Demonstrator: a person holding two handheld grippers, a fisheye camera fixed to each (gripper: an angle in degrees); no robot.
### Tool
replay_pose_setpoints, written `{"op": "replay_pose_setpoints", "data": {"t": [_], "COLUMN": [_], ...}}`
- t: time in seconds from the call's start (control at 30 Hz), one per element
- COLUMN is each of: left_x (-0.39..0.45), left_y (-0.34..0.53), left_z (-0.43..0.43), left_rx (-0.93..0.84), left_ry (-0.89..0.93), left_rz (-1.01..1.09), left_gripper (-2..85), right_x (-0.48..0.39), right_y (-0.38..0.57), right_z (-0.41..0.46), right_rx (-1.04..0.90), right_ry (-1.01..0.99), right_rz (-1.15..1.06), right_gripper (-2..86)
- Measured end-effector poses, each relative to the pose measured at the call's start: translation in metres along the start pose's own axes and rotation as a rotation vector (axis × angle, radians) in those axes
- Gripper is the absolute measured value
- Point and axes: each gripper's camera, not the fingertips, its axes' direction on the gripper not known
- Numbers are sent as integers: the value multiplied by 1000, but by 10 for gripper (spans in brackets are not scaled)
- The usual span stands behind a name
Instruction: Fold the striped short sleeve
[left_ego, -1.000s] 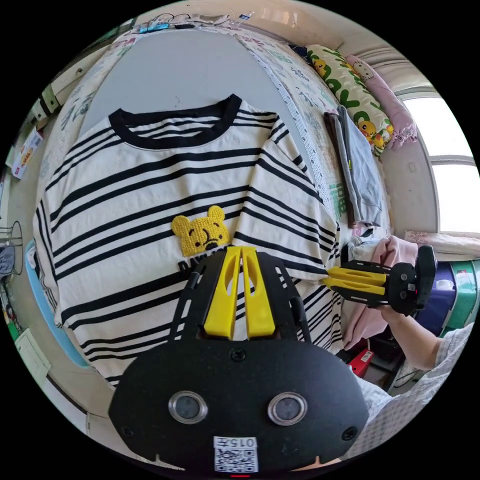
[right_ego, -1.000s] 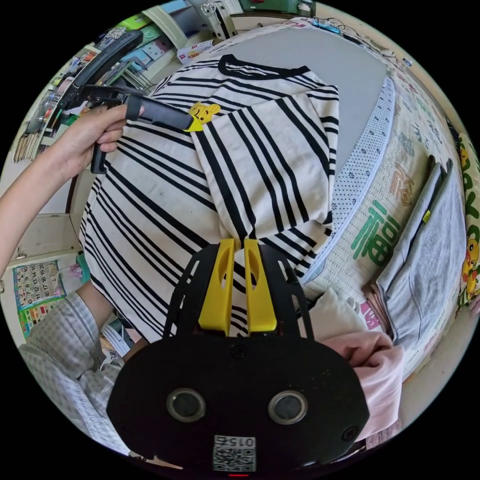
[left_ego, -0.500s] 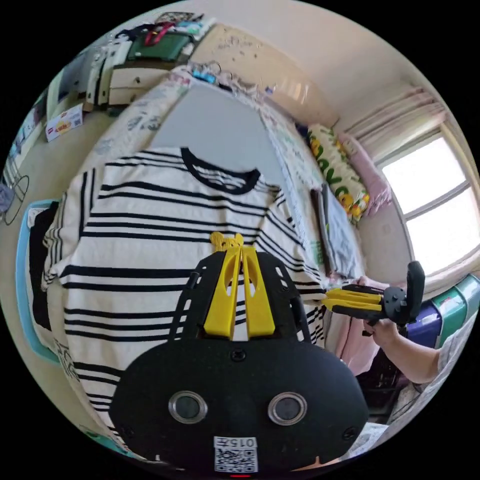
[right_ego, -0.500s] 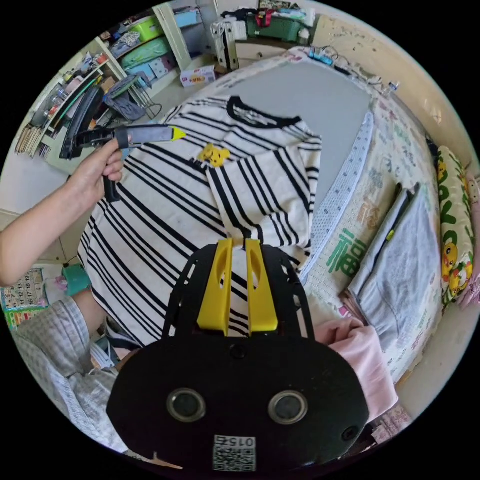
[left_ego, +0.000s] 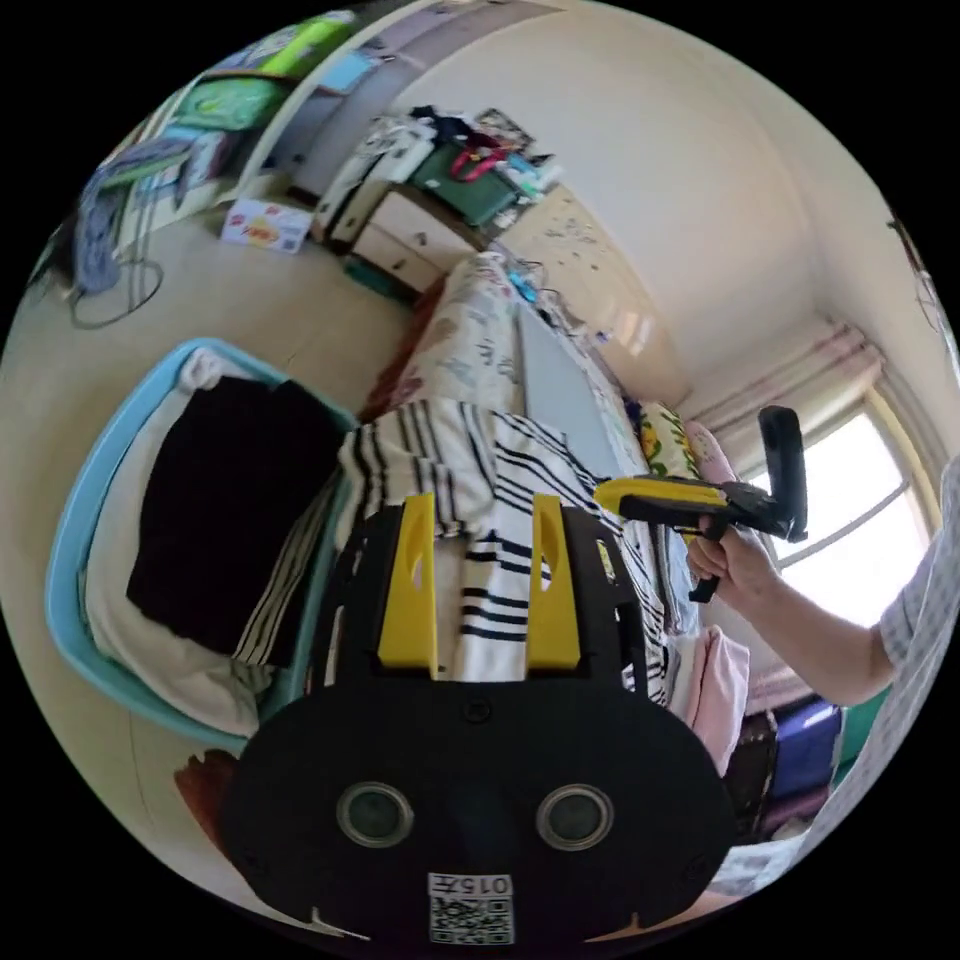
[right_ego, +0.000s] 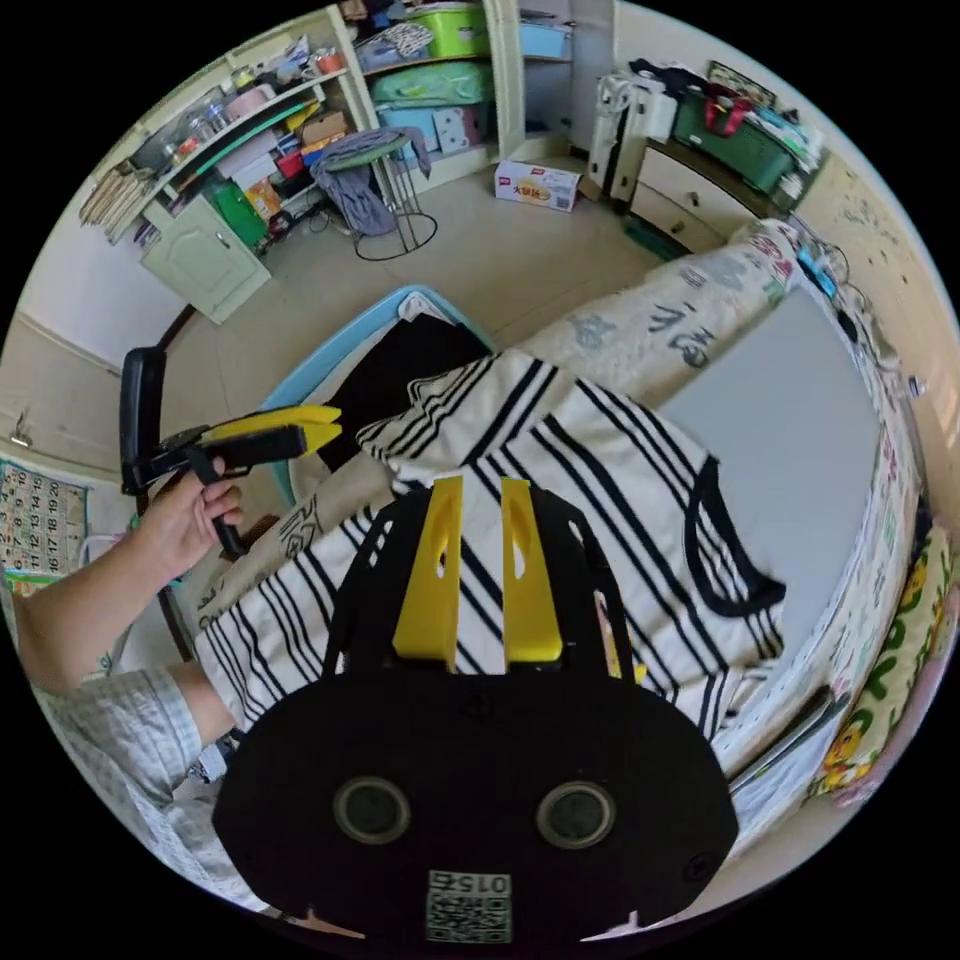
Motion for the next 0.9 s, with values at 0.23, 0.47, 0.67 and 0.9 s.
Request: {"op": "replay_pose_setpoints", "data": {"t": [0.23, 0.47, 0.67, 0.9], "left_x": [-62, -57, -41, -8], "left_y": [-29, -40, -40, -30], "left_z": [-7, -21, -45, -76], "left_rx": [-84, -137, -124, -97], "left_ry": [174, 257, 256, 233], "left_rz": [-310, -413, -429, -365], "left_gripper": [121, 85, 54, 0], "right_x": [-14, -11, -18, -4], "right_y": [-260, -357, -382, -395], "right_z": [129, 244, 290, 195], "right_rx": [-310, -697, -945, -607], "right_ry": [-91, -67, -215, -228], "right_rz": [-158, -170, -201, -267], "right_gripper": [116, 127, 54, -4]}}
